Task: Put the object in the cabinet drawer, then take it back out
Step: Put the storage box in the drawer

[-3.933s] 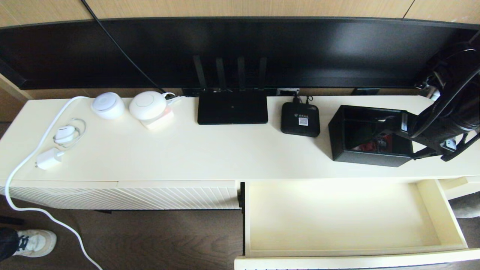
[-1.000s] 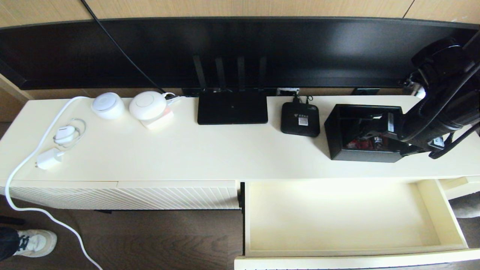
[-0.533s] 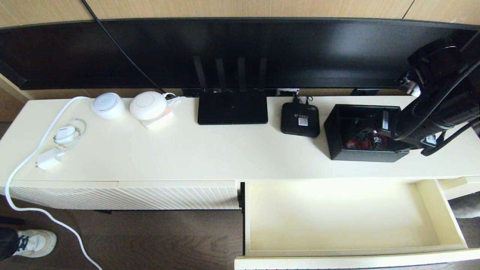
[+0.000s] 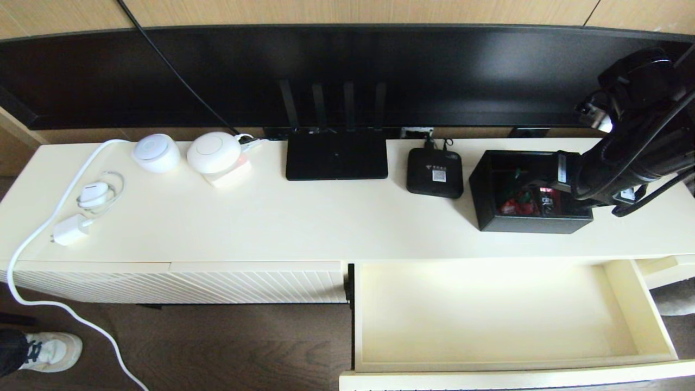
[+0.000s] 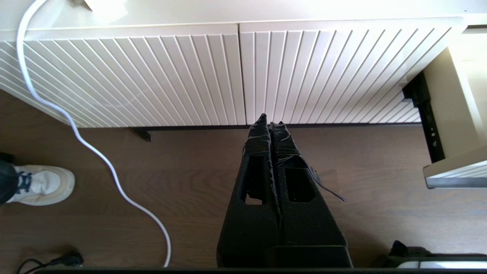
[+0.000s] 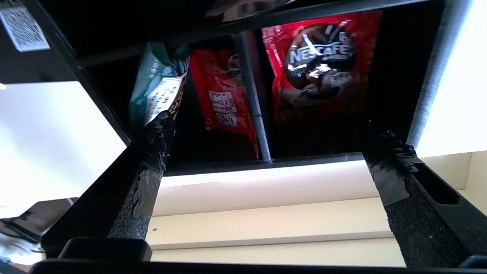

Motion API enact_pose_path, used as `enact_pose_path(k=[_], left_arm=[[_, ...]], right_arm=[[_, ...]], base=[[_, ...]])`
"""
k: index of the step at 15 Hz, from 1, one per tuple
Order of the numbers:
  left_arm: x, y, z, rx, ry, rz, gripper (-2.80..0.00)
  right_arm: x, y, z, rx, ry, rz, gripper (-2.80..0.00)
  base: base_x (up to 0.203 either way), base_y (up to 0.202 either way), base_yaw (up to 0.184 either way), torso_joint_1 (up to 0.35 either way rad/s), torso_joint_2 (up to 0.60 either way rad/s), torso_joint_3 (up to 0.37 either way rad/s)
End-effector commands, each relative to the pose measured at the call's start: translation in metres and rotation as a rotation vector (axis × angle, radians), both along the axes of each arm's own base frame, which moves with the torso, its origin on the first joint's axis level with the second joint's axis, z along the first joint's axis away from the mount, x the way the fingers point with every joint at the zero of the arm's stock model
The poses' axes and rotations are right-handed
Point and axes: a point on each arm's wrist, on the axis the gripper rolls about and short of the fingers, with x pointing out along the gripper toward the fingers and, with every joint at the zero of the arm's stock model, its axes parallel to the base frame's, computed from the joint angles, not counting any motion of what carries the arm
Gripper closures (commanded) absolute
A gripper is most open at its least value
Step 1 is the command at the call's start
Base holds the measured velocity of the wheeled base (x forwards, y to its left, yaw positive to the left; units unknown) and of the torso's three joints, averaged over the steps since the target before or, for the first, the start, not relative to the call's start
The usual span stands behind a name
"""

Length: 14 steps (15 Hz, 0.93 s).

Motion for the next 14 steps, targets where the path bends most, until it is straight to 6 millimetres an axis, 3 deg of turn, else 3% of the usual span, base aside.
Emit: enact_pose_path(k=[1,14], left_arm=[[0.0,0.0,0.0,0.0,0.002,0.0,0.0],[0.0,0.0,0.0,0.0,0.002,0.0,0.0]], right_arm=[[0.003,0.001,-0.005,-0.011,0.018,0.007,-2.8],[0.014,-0.007,-0.019,-0.168,0.014,0.048,-2.8]], base=[[0.0,0.0,0.0,0.0,0.0,0.0],[0.0,0.0,0.0,0.0,0.0,0.0]])
